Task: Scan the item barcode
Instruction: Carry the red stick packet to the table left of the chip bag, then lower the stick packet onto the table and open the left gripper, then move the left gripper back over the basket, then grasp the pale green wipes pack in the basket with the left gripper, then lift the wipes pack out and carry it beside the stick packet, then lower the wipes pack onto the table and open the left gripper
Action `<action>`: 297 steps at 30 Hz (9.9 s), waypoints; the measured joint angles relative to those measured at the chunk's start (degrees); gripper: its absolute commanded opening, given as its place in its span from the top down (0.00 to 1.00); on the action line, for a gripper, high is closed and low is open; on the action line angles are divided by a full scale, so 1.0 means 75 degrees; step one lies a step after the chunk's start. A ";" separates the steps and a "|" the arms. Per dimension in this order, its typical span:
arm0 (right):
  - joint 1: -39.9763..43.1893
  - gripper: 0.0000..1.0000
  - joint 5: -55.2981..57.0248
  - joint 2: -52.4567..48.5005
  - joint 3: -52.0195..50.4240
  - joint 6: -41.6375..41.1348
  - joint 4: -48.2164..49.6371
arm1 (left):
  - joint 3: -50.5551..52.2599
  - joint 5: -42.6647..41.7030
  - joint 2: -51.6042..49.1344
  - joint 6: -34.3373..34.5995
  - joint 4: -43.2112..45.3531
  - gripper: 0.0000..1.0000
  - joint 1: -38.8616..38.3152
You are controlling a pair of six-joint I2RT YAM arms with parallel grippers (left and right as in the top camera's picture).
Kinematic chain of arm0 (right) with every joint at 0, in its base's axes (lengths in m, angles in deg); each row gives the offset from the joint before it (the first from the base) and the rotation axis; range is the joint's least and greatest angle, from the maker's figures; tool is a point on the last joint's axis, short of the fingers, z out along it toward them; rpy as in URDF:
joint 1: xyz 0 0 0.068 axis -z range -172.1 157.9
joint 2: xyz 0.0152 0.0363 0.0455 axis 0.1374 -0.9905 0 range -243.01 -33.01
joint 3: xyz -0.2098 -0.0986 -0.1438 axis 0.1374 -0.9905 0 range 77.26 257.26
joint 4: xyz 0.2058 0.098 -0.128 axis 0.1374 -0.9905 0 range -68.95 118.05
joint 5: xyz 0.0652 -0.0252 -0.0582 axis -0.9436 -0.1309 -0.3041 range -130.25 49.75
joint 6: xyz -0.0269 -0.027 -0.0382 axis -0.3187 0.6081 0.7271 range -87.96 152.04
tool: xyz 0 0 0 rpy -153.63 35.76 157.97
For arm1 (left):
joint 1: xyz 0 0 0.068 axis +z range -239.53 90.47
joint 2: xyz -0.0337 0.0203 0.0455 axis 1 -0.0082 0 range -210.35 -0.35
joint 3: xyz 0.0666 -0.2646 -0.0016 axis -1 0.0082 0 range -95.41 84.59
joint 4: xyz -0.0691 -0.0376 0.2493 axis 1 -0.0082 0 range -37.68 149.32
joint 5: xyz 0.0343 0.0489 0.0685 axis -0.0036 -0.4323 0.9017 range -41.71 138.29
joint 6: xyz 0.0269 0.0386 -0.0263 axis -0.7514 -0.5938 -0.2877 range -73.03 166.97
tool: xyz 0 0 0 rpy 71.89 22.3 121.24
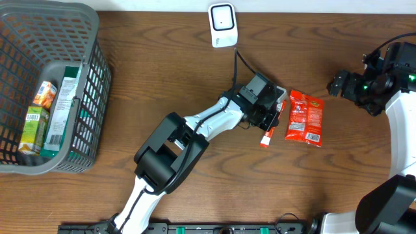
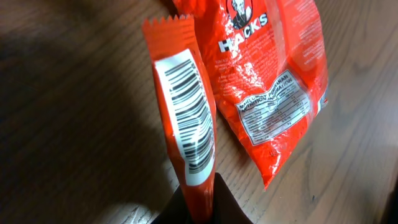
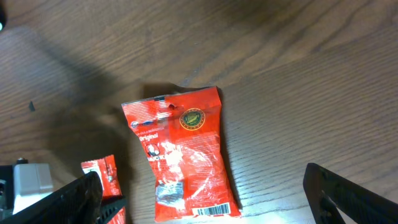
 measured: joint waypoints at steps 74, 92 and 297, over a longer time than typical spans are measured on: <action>0.0000 0.01 -0.0003 0.0000 0.0000 0.0000 0.0003 | -0.1355 0.3806 0.5724 0.0154 -0.3905 0.42 0.4852; 0.0000 0.01 0.0000 0.0000 0.0000 0.0000 0.0000 | -0.1352 0.2952 0.4602 0.0399 -0.5508 0.31 0.9914; 0.0000 0.01 0.0000 0.0000 0.0000 0.0000 0.0000 | 0.3934 0.2040 0.2774 0.3777 0.2477 0.38 0.0647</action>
